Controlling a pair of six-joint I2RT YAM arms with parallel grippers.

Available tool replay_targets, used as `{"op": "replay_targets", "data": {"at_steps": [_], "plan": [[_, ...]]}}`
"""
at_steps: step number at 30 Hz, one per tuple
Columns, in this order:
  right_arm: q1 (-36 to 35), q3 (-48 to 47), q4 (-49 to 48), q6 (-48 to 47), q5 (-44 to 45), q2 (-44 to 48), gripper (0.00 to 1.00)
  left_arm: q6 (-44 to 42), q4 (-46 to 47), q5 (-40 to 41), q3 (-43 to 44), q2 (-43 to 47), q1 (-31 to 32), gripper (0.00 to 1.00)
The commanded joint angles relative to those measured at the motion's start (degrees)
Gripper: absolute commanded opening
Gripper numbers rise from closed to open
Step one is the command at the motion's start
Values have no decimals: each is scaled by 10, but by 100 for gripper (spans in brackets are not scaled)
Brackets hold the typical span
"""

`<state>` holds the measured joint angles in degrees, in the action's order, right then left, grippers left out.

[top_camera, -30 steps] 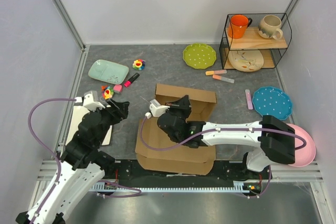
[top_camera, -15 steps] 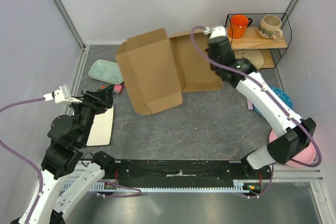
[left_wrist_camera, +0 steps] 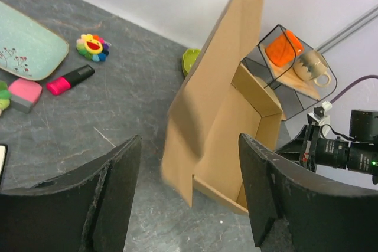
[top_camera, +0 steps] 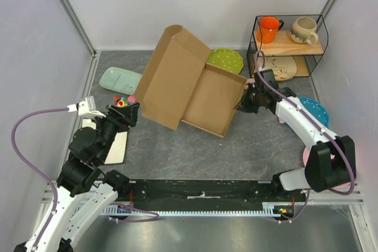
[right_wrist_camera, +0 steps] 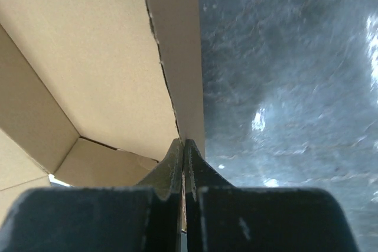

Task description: Fold the paper box

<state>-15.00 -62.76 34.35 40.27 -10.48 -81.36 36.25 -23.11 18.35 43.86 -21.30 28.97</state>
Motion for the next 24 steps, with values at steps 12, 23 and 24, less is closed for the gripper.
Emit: {"op": "replay_targets", "data": {"at_steps": [12, 23, 24], "plan": [[-177, 188, -138, 453, 159, 67, 0, 67, 51, -111, -70, -10, -2, 69], [-317, 168, -215, 616, 235, -22, 34, 78, 61, -122, -90, -26, -2, 67], [-317, 163, -214, 605, 242, -15, 43, 72, 58, -122, -90, -27, -2, 67]]}}
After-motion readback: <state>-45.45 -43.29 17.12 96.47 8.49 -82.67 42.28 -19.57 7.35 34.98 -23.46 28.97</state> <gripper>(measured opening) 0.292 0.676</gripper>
